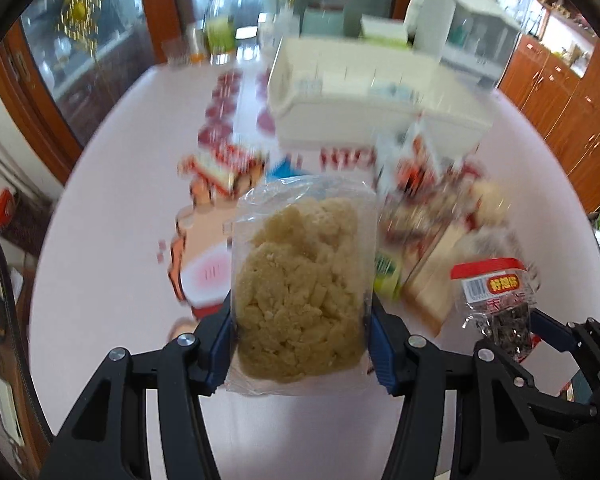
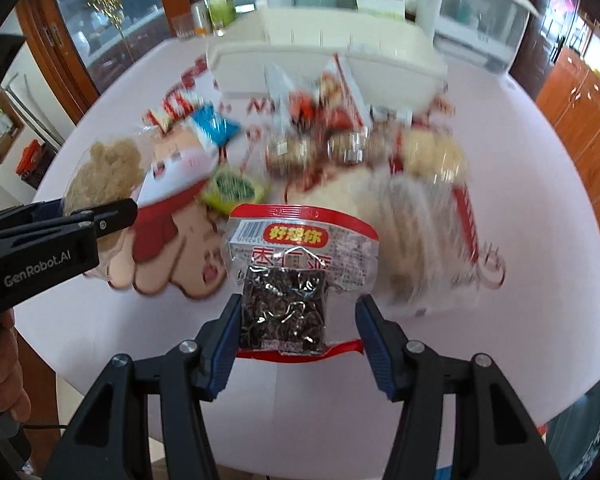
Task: Organize snacks
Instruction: 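Lower both bags into the white tray and open both tools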
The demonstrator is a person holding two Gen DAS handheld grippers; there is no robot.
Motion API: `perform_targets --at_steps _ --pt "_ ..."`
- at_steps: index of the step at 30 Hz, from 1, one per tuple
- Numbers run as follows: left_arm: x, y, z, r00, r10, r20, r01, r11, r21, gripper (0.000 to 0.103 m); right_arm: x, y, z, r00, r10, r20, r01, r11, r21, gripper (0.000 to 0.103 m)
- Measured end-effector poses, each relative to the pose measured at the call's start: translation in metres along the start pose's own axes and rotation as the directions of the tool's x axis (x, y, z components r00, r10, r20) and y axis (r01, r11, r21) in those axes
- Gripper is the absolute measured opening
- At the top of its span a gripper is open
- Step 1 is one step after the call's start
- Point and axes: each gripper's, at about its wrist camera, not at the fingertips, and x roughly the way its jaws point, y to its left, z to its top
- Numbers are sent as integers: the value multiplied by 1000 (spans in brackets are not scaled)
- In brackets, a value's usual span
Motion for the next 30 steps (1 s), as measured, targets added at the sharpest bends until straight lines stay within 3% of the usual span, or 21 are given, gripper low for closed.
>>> perform_targets --at_steps 8,19,25,30 --pt "-39 -16 58 994 -33 107 32 999 17 56 -45 -29 69 988 0 153 -2 1000 13 57" --pt "-68 -46 167 971 7 239 -19 999 47 56 -82 -73 183 947 9 320 -8 1000 -3 57" --pt "-61 -60 229 961 43 272 -62 996 60 56 -89 -98 250 926 7 378 -5 1000 -5 57" --pt "-43 -65 275 964 53 259 -65 997 39 56 -80 -119 299 922 1 387 -12 1000 27 57"
